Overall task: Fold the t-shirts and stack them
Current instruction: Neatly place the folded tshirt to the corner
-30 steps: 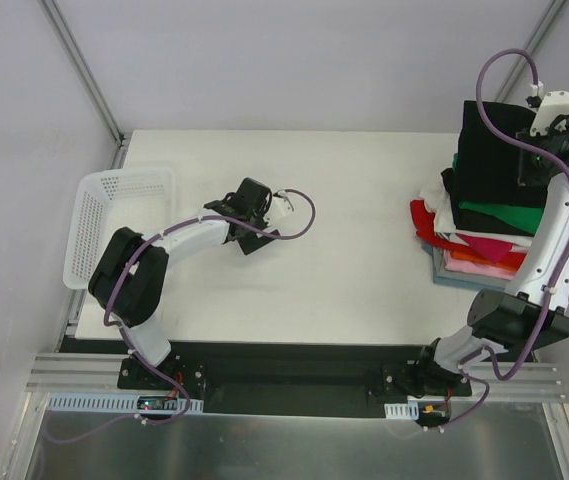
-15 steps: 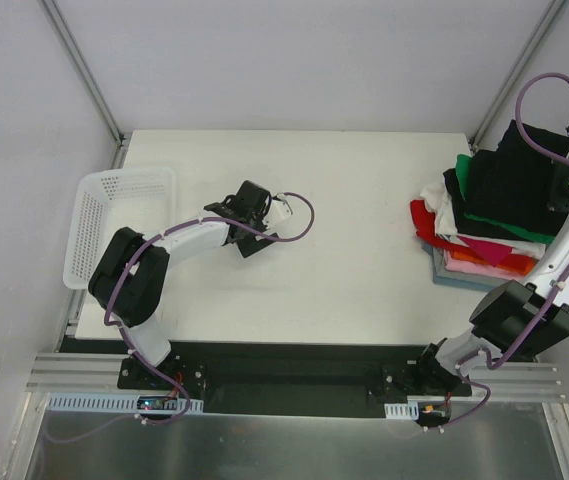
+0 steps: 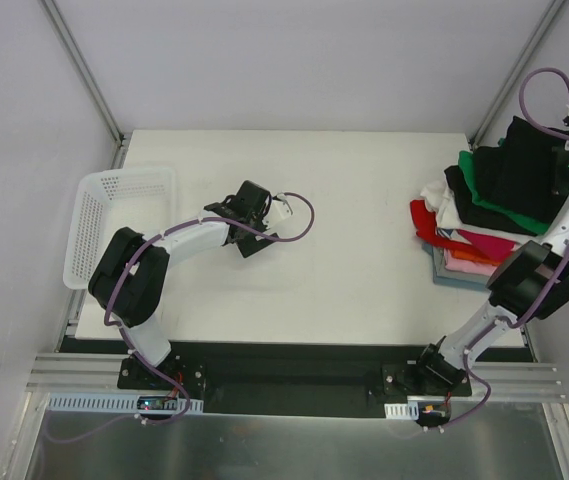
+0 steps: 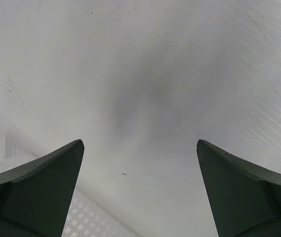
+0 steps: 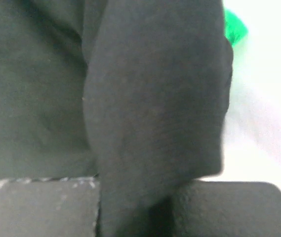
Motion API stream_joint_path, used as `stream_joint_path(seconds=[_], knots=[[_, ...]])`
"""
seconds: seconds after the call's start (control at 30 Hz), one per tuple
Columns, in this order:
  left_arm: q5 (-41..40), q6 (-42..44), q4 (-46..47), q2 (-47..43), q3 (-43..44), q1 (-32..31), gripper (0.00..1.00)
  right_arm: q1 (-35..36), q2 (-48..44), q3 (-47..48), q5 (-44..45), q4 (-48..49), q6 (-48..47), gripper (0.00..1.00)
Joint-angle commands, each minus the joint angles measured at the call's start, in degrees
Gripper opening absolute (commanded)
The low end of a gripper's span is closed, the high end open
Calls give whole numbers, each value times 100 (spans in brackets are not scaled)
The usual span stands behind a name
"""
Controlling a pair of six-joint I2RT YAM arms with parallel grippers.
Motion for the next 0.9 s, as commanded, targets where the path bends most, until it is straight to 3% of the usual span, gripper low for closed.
stream_joint_path(seconds=[0.0, 0.17, 0.27, 0.4, 0.57, 0.8, 0.87], knots=[[-81, -13, 23, -204, 50, -36, 99, 232, 286, 565, 823, 346, -114, 0], [-117, 22, 22, -230, 59, -36, 99, 505, 349, 540, 1193, 530, -80, 2], [-117, 40, 22, -239, 33, -36, 99, 523, 165, 320, 1220, 715, -36, 23], [-143, 48, 22, -222, -11, -36, 99, 531, -64, 144, 1220, 830, -9, 32], [-99, 5, 31, -204, -11, -36, 99, 531, -353, 91, 1168, 856, 43, 59], [-99, 4, 31, -256, -20, -36, 99, 610, -890, 21, 1036, 892, 114, 62], [-117, 13, 23, -257, -12, -36, 99, 637, -1091, -5, 1062, 909, 114, 70]])
